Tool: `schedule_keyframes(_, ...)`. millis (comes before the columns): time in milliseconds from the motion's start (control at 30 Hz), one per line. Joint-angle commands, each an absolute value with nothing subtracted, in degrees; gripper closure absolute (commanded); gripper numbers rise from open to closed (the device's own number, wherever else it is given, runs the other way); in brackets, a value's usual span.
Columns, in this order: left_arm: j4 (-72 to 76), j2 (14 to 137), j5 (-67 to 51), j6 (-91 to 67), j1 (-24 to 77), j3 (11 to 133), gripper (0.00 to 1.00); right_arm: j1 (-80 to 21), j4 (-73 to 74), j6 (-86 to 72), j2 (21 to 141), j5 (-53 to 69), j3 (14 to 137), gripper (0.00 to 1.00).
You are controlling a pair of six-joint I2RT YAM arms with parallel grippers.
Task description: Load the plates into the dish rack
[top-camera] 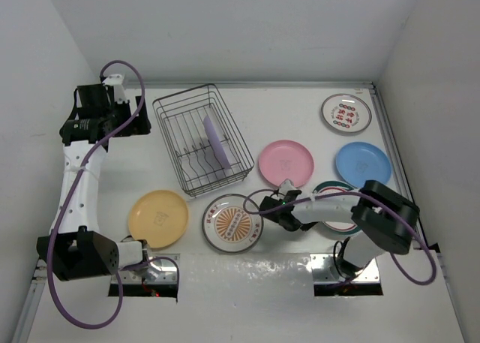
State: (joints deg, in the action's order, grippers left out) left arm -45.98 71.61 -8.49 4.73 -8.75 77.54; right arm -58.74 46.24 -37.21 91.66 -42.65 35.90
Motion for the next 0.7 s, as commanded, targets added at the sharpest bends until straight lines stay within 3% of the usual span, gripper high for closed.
schedule_keyframes(0,-43.42,70.05,-9.32,5.89,-9.40,78.92,0.04,-59.15,49.55,-41.74,84.30,-43.24,40.05,1.00)
schedule_keyframes(233,-43.07,70.84,-9.23,5.36,-9.32,79.72,0.04,-60.12,62.48,-49.48,65.60,-49.74,56.59,1.00)
schedule_keyframes(400,-42.72,71.45,-8.88,4.92,-9.40,80.33,0.04,-60.03,64.69,-45.38,61.96,-57.99,68.62,1.00)
schedule_keyframes(500,-42.63,71.81,-8.62,4.75,-9.40,80.59,0.04,-60.03,57.87,-32.51,63.54,-60.73,78.11,1.00)
schedule_keyframes(633,-42.10,72.42,-6.95,4.05,-9.49,80.42,0.04,-60.03,25.93,-9.70,66.52,-44.61,83.57,1.00)
schedule_keyframes(667,-42.10,72.60,-6.25,3.78,-9.49,80.42,0.04,-60.03,22.97,-7.41,68.27,-34.90,87.93,1.00)
